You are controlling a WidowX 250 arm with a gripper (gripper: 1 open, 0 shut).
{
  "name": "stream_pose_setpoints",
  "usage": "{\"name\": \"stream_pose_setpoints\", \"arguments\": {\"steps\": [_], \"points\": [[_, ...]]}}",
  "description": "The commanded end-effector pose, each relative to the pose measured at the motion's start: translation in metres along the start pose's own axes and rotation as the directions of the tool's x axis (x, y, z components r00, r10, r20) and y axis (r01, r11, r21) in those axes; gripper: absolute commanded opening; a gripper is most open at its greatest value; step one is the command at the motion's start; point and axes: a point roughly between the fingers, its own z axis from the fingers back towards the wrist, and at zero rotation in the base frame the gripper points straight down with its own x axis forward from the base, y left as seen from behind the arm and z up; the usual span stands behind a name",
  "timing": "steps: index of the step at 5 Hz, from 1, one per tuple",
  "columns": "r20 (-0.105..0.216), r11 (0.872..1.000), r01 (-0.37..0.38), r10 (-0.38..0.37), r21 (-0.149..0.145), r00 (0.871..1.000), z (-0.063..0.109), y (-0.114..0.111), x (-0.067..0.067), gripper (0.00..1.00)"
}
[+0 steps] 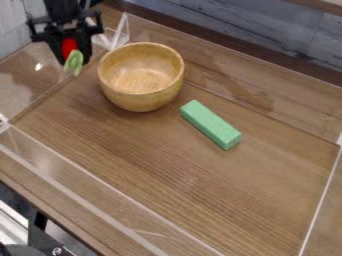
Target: Move the red fruit to the left side of the table
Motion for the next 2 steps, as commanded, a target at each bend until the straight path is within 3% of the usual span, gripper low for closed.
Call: {"name": "stream_pose_setpoints", "arguments": {"steps": [1,2], "points": [[0.073,0.999,-0.042,0.042,0.008,0.996,0.0042,0.0015,0.0202,0.0],[0.076,0.999,-0.054,0.053,0.011,0.996,0.0018,-0.0017,0.0227,0.0]]}}
